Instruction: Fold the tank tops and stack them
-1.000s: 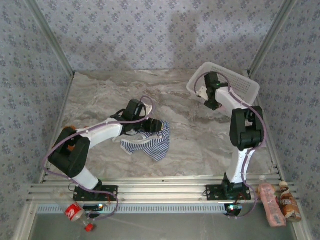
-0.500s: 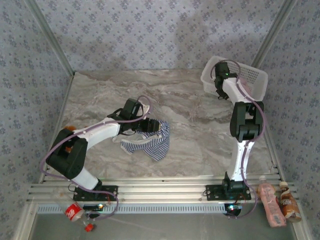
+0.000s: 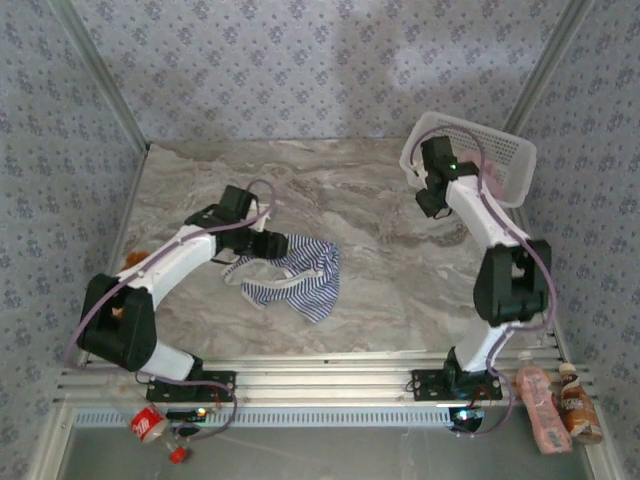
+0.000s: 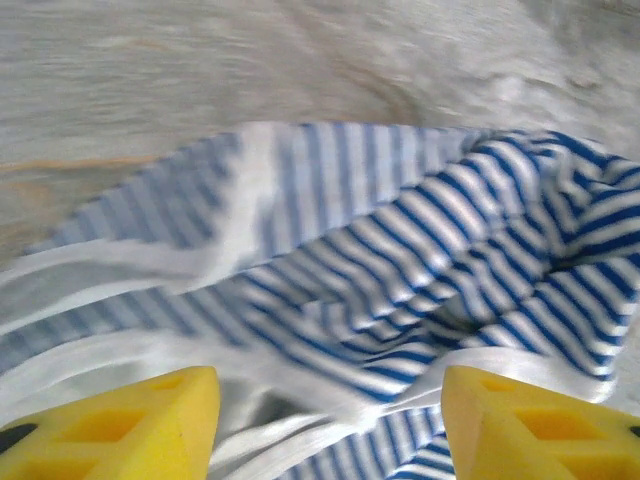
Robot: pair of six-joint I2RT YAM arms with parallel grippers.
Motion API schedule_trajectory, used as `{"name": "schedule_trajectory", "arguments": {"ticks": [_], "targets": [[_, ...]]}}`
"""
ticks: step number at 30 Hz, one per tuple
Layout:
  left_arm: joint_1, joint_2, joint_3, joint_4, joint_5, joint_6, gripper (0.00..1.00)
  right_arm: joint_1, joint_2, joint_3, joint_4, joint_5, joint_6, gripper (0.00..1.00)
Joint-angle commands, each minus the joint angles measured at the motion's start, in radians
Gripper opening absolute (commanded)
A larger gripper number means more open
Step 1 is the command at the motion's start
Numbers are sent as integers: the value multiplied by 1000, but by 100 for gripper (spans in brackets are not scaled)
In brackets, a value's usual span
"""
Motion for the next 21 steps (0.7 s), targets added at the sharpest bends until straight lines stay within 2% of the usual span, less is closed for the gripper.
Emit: {"name": "schedule_trajectory", "arguments": {"ticks": [1,3,7,10,14,18,21], "targets": [[80,-32,-22,-145,-41,71,60,39,-150,-91,7,-316,237,74],[102,-9,-36,-152,-61,90,60,89,-211,-170,73,-471,366,85],[140,66,-34,-181,-179,109,59,268,-255,-299,256,-579,552,85],[165,81,-59,-131,-200,123,59,400,-202,-287,313,-564,577,86],[176,143,-75,-100,-191,156,59,493,-92,-213,312,-579,614,85],[183,182,-72,-66,-222,159,57,531,26,-152,199,-516,589,83],[186,219,-63,-57,-243,168,53,545,55,-159,223,-508,592,76]]}}
